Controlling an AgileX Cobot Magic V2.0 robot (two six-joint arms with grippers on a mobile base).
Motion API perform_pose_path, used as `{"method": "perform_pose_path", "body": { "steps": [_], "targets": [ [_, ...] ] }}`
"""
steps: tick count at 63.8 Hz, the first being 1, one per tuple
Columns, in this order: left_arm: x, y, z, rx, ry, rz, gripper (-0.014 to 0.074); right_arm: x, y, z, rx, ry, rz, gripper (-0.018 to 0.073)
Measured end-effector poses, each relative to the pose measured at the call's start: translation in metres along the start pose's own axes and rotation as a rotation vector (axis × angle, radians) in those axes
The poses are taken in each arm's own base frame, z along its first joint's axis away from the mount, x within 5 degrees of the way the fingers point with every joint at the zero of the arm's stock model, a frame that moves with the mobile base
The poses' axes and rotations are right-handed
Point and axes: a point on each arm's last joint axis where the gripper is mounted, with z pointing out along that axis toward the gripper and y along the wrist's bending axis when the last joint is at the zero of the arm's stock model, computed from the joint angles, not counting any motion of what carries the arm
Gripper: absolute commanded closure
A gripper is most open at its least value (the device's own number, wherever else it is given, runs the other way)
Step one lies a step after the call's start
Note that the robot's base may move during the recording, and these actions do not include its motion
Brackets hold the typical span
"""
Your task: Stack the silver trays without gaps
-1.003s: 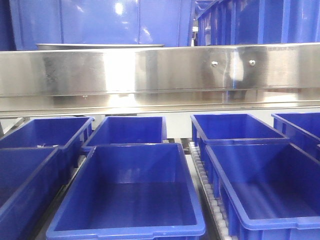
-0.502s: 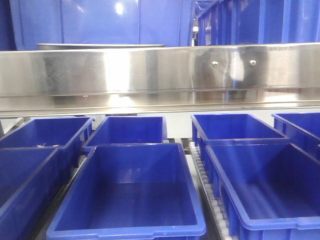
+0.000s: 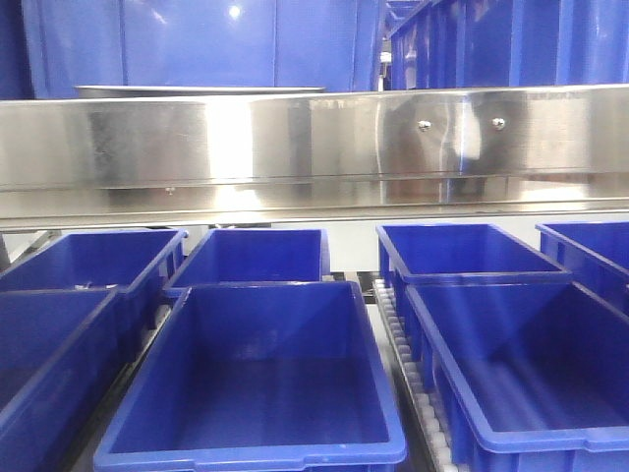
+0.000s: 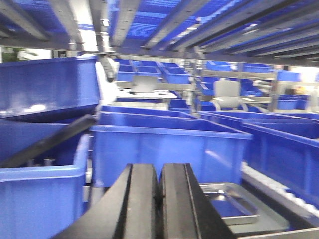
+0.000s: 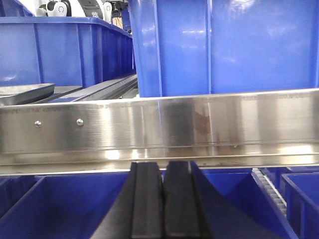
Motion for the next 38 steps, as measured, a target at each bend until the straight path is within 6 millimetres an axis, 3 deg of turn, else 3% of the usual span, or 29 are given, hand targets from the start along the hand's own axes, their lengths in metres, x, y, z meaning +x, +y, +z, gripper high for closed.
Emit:
{"method": "perform_pose_path", "body": {
  "steps": [11,16,25,38],
  "targets": [
    [0.008,-0.01,-0.001,-0.058,0.025,0.043,0.0616,0.0,0.0,0.0,0.0,0.0,0.0,0.064],
    [0.021,-0.02,0.004,-0.019,0.024,0.12,0.0616,0.0,0.0,0.0,0.0,0.002,0.0,0.064],
    [0.068,-0.026,0.017,-0.01,0.06,0.127,0.0616,0.0,0.0,0.0,0.0,0.0,0.0,0.064],
    [0.157,-0.023,0.035,-0.001,0.153,0.115,0.0616,0.0,0.0,0.0,0.0,0.004,0.0,0.064]
  ]
}}
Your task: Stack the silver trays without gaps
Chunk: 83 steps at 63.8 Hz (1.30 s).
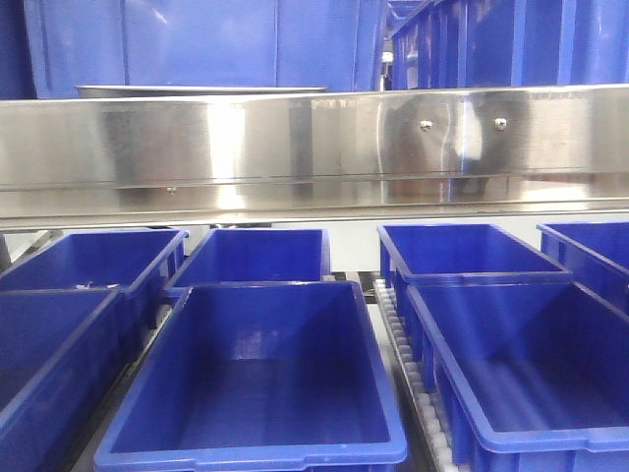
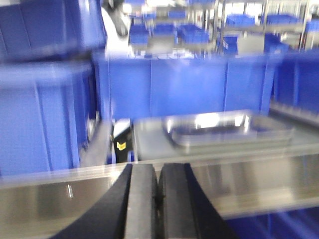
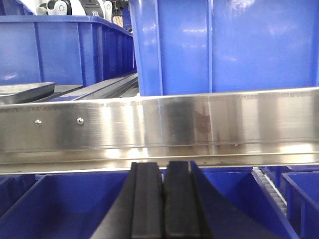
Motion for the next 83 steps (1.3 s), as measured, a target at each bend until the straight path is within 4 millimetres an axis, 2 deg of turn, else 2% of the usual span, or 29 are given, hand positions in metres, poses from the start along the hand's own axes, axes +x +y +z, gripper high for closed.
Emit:
{"method": "perform_pose_path", "body": {
  "steps": [9,27,49,83],
  "targets": [
    [0.043,-0.003,0.008,0.008,0.004,0.0,0.0616,0.0,0.0,0.0,0.0,0.0,0.0,0.064],
    [0.082,-0.005,0.012,0.001,0.006,-0.044,0.0616,0.0,0.0,0.0,0.0,0.0,0.0,0.064],
    [0.082,0.001,0.01,-0.112,-0.039,-0.065,0.0616,0.0,0.0,0.0,0.0,0.0,0.0,0.064],
    [0.085,0.0,0.01,-0.094,-0.008,-0.02,0.0616,0.0,0.0,0.0,0.0,0.0,0.0,0.064]
  ]
}}
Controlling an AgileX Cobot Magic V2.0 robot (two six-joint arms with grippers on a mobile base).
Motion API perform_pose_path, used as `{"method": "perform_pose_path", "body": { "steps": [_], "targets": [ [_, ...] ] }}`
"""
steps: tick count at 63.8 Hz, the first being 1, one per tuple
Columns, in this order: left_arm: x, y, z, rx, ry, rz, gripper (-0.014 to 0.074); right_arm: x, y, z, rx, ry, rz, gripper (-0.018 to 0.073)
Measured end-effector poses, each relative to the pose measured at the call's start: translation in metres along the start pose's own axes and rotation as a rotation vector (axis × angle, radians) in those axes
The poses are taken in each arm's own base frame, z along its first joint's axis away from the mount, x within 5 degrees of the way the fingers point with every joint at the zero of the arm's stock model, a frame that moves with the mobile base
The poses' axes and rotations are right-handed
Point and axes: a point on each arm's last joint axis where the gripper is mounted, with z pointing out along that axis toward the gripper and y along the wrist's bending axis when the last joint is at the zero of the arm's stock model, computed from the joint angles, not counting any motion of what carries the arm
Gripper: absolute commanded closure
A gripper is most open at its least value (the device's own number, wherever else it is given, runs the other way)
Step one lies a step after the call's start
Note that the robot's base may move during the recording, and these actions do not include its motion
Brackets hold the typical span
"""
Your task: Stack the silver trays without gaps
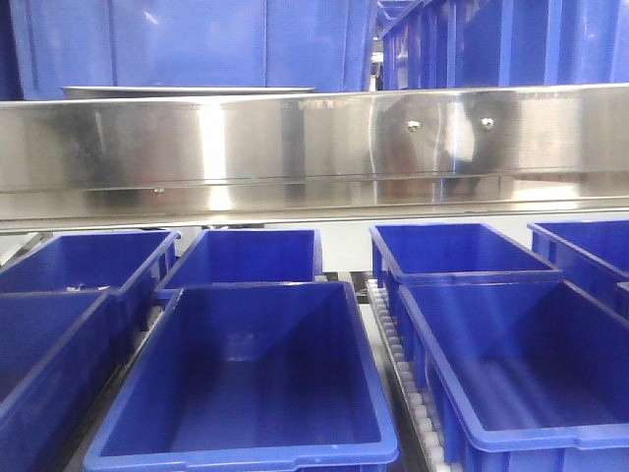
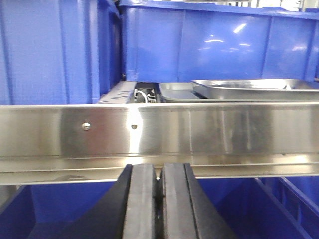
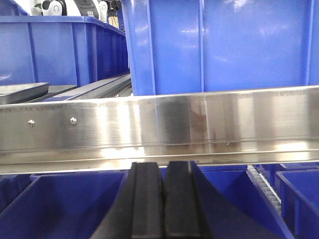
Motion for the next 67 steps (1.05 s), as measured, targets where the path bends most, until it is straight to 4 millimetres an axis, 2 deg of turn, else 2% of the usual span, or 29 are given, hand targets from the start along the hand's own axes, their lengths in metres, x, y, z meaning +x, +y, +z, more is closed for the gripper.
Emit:
{"method": "perform_pose_path", "body": {
  "steps": [67],
  "targets": [
    [0.0,-0.0005,0.0,0.008,0.0,-0.005,0.0616,0.0,0.0,0.0,0.0,0.0,0.0,0.064]
  ]
}}
